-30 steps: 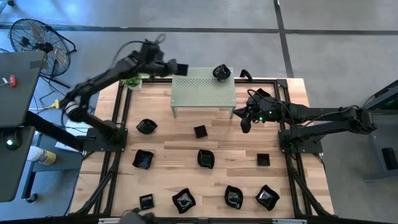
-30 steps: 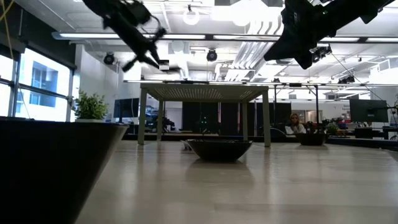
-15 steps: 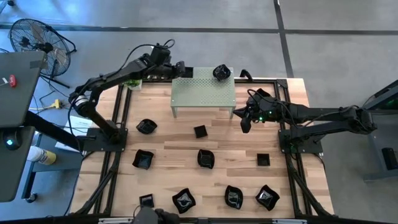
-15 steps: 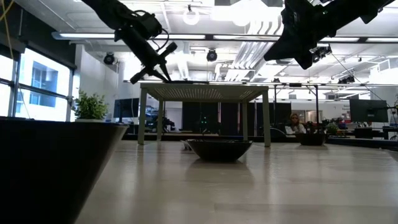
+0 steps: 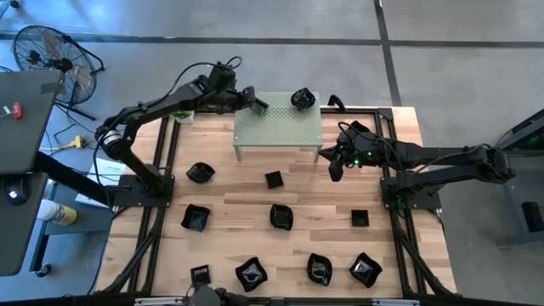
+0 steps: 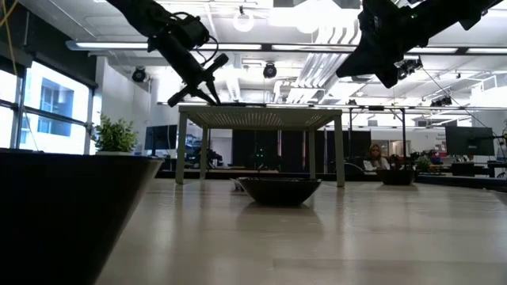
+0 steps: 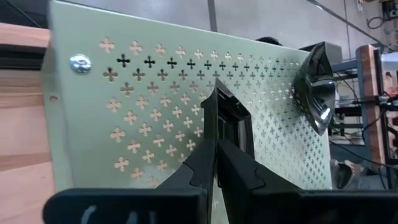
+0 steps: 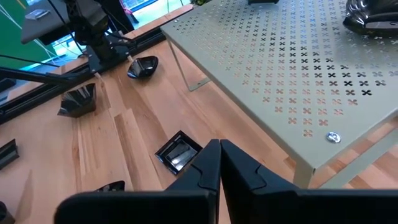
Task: Pick & Place Mini shaped plates
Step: Put the black square plate on the shelf, then put the black distorted square plate on the shelf
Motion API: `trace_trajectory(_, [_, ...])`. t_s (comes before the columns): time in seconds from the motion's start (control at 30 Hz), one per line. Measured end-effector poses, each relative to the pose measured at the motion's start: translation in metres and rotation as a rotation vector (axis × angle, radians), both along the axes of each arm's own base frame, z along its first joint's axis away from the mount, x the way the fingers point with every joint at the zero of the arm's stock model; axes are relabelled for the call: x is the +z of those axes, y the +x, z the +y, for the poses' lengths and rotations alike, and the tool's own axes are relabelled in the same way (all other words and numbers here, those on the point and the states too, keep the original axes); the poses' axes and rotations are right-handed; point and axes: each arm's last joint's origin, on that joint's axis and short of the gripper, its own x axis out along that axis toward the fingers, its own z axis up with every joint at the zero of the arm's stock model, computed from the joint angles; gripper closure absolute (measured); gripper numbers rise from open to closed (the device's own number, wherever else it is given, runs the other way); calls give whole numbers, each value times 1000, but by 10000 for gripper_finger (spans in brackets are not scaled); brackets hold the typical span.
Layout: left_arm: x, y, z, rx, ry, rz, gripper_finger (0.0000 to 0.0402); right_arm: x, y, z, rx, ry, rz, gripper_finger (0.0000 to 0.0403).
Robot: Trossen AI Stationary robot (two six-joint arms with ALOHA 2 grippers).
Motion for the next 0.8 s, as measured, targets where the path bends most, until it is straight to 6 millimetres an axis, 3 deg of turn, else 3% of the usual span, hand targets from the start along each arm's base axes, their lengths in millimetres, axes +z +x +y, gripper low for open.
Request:
trace_trajectory(0.2, [-6,5,-1,-14,-15,14,383,0,0,0,0,-1,0,397])
trace_trajectory(0.5, [0,6,0,30,1,-34,399,0,0,0,0,-1,0,399])
trace_trajectory(0.8, [8,28,-19,-246,195,-63,400,0,0,0,6,3,0,401])
